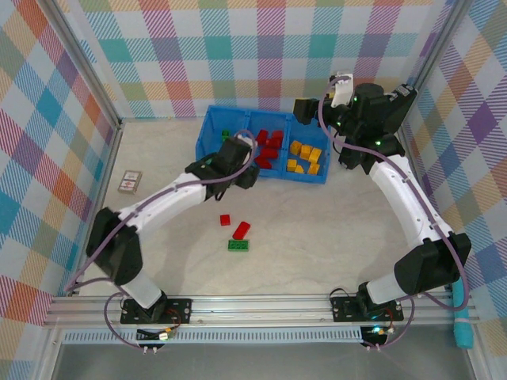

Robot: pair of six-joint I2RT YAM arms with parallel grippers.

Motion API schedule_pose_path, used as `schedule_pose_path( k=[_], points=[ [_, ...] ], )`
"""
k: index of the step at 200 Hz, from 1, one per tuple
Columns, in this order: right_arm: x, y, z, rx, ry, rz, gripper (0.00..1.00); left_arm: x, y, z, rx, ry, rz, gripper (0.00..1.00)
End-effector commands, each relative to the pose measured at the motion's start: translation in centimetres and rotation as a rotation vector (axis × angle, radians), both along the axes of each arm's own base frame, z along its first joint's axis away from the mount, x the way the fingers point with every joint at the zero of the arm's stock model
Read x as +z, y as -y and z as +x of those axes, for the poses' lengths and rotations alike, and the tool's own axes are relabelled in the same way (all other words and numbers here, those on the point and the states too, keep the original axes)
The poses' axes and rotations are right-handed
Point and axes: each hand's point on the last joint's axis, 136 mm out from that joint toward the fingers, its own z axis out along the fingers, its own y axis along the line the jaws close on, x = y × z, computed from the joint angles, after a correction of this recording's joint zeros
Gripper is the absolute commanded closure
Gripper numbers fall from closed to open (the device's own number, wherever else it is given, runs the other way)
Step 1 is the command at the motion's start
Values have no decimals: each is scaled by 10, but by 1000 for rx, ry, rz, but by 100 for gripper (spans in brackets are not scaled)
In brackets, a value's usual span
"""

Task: Sort the legos into containers by color
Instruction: Pick up the lego from the center of the table.

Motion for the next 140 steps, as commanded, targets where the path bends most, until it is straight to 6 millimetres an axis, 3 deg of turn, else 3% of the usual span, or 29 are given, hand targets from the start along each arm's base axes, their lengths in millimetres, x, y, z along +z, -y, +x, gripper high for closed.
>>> schedule_pose_path(
  k=[1, 64, 103, 140],
  points=[
    [9, -4, 2, 24, 11, 25, 1, -61, -19, -56, 27, -193, 45, 34],
    [18, -14, -16, 120, 65, 24, 1, -110, 2, -98, 12, -276, 43, 30],
    [19, -13, -16, 112, 67, 25, 1, -148, 1, -110, 31, -347, 112, 28],
    [19, -9, -15, 93, 71, 20, 1, -171, -4, -114, 67, -371, 181, 29]
  ],
)
